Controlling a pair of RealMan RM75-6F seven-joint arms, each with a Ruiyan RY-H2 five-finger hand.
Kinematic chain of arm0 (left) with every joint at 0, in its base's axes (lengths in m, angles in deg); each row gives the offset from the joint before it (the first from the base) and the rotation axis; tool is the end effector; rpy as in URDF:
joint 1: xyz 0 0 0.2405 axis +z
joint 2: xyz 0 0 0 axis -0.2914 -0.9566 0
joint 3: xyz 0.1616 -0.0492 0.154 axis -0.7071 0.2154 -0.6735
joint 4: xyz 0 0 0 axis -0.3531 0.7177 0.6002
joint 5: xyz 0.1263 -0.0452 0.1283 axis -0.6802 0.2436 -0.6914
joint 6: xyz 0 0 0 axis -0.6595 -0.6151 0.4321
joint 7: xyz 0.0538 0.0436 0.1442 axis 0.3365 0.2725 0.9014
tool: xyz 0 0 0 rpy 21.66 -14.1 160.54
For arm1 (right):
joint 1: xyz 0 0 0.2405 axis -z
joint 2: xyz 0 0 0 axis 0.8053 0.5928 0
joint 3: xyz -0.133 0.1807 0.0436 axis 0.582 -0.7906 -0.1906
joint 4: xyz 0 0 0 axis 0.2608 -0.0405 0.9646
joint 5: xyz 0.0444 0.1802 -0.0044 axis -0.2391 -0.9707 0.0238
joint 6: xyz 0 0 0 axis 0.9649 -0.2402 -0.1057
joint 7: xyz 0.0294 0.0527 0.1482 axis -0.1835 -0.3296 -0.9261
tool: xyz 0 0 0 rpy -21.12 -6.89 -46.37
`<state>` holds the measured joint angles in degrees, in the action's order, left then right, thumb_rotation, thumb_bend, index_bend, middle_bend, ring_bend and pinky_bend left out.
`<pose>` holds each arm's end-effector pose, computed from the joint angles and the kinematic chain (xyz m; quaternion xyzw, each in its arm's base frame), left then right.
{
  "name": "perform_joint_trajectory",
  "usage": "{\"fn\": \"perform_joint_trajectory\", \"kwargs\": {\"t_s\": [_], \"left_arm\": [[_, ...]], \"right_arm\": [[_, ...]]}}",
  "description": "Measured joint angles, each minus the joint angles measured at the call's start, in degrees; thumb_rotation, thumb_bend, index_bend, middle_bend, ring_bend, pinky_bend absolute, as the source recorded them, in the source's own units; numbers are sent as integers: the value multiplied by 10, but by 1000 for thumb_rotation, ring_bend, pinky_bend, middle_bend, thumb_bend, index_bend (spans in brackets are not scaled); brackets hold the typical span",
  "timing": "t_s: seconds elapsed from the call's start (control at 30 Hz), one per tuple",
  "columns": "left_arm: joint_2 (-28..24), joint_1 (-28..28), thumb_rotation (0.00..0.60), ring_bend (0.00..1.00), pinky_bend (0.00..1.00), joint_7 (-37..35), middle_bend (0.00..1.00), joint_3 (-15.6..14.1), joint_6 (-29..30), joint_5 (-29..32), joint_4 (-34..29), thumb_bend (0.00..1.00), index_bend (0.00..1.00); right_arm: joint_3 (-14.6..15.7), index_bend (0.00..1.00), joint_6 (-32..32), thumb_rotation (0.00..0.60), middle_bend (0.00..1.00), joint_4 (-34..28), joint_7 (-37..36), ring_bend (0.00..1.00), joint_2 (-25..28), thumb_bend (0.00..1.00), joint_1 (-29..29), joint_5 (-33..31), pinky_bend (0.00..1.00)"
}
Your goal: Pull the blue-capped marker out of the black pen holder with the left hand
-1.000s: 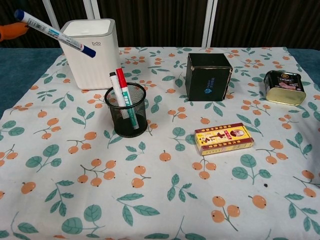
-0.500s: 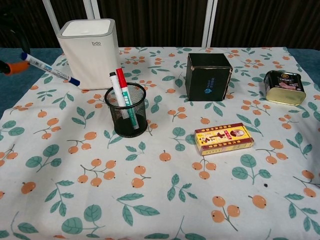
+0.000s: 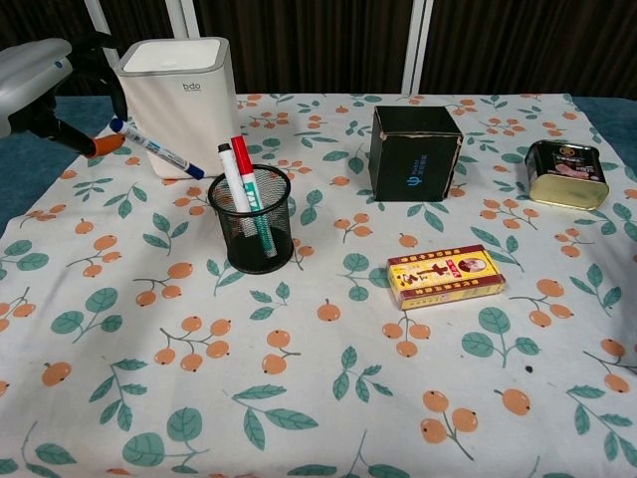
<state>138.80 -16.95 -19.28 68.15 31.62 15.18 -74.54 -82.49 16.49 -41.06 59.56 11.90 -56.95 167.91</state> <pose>-0.1622 0.3406 0.0506 -0.6314 -0.3595 -0.4631 0.5076 -0.2725 -0.1862 0.1577 0.5935 -0.3765 0.3874 0.5966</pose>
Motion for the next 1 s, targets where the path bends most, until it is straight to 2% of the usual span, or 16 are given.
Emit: {"fn": "perform_joint_trajectory", "kwargs": {"t_s": [0.5,0.8,1.0], "left_arm": [[37,-13,600,0,0,67,7,-8,-6,16,-11,370,561],[37,-14,600,0,0,90,2,-25,-4,-4,-33,340,498],[33,-14,600,0,0,129,0,-32,-2,-6,-52,254,403]], "right_arm": [[-2,140,1,600,0,-1,-3,16,1,162,1,-1,206],[-1,139,0,600,0,0,-4,16,2,162,0,1,205],[-1,139,-4,600,0,1,-7,16,5,161,-1,0,206]]}}
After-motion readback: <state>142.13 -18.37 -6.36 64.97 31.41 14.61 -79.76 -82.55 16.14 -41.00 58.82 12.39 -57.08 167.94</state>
